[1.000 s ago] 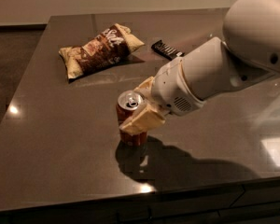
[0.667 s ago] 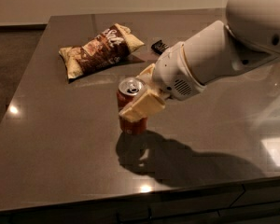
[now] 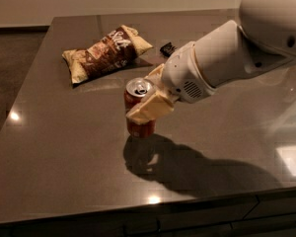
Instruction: Move coke can near brown chip bag
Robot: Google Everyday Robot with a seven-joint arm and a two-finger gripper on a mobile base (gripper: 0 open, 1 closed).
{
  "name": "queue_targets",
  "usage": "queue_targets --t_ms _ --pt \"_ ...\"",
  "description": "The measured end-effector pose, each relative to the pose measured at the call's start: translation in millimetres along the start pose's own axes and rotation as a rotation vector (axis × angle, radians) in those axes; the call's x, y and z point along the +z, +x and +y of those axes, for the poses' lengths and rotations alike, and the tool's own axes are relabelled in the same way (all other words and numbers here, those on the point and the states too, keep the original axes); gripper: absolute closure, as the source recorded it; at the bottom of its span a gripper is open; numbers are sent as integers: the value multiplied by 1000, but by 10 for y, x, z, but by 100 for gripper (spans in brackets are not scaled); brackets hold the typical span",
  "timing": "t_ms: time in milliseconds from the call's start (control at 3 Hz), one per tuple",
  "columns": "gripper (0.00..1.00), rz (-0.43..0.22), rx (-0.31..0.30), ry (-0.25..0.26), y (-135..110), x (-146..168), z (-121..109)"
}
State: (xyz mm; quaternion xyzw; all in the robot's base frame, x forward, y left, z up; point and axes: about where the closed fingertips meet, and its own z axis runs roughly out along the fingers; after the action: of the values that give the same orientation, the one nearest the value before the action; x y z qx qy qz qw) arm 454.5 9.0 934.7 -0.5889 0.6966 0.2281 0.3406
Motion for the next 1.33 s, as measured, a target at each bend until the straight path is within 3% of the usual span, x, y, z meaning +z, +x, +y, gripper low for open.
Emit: queue_targets --t_ms 333,1333 --pt "100 -33 10 27 -38 33 -222" --pt "100 -76 12 41 -270 466 -1063"
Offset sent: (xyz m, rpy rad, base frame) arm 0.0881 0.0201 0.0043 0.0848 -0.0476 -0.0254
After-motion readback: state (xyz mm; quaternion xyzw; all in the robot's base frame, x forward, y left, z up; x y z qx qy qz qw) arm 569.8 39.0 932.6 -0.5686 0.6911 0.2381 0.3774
